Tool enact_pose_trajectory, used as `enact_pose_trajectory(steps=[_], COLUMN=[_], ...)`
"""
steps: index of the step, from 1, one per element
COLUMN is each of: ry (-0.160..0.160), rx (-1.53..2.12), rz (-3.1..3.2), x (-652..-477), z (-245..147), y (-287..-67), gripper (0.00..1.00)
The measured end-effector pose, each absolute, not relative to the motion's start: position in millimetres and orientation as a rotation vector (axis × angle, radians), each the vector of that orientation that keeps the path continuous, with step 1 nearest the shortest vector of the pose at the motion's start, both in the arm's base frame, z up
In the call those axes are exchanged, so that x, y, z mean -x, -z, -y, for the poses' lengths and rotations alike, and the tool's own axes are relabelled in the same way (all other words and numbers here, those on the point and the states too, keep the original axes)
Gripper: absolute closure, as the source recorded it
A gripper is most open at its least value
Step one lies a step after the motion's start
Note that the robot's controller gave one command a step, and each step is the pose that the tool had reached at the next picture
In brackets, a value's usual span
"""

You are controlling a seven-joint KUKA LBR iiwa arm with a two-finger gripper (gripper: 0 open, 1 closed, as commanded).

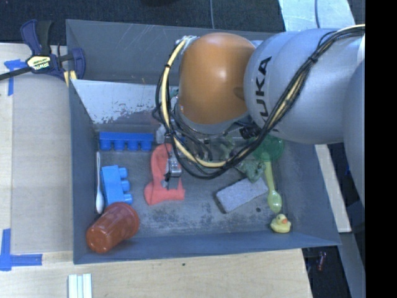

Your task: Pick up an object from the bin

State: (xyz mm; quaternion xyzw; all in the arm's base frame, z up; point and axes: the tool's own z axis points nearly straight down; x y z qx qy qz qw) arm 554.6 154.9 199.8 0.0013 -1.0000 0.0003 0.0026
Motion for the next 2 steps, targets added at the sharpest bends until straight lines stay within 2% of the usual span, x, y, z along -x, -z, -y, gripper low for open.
enact_pose_trajectory(steps=[1,2], ry=[0.001,0.005], rx=[-0.001,-0.154], rz=[3.145,3.148], x=[-556.5,-569.1], z=[-154.3,-141.5], y=[-204.3,-181.3], gripper=[0.00,0.00])
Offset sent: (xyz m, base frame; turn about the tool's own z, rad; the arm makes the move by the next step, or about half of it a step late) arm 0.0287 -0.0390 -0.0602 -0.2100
